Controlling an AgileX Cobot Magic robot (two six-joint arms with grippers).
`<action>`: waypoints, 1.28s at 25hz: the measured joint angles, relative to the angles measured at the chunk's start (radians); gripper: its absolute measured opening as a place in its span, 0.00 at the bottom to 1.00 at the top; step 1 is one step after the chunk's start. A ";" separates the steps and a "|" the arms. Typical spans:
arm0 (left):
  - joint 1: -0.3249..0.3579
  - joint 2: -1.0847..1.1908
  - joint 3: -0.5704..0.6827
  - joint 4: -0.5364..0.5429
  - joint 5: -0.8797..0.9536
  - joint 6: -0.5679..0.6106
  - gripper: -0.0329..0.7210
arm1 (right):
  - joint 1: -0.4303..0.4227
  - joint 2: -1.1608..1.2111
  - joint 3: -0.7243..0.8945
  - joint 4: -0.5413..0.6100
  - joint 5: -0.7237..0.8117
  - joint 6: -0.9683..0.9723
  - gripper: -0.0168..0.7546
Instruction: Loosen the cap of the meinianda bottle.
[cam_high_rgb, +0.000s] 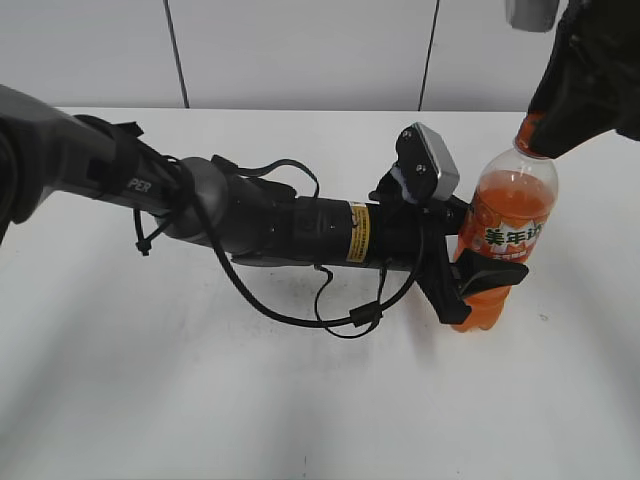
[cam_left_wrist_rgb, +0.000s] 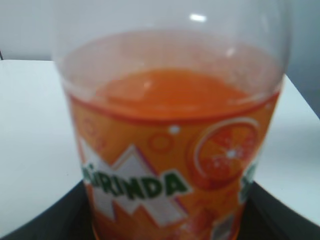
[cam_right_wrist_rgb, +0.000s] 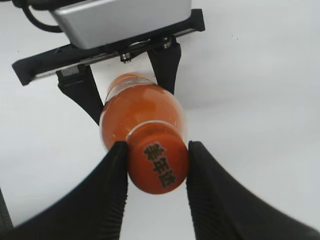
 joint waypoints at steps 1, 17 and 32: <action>0.000 0.000 0.000 0.000 0.000 0.001 0.61 | 0.000 0.000 0.000 -0.001 0.000 -0.024 0.38; 0.000 0.000 0.000 -0.001 0.002 -0.001 0.61 | 0.000 -0.108 0.000 0.044 0.002 0.264 0.75; 0.000 0.000 0.000 -0.001 0.003 -0.001 0.61 | 0.000 -0.058 0.000 0.026 0.003 1.146 0.69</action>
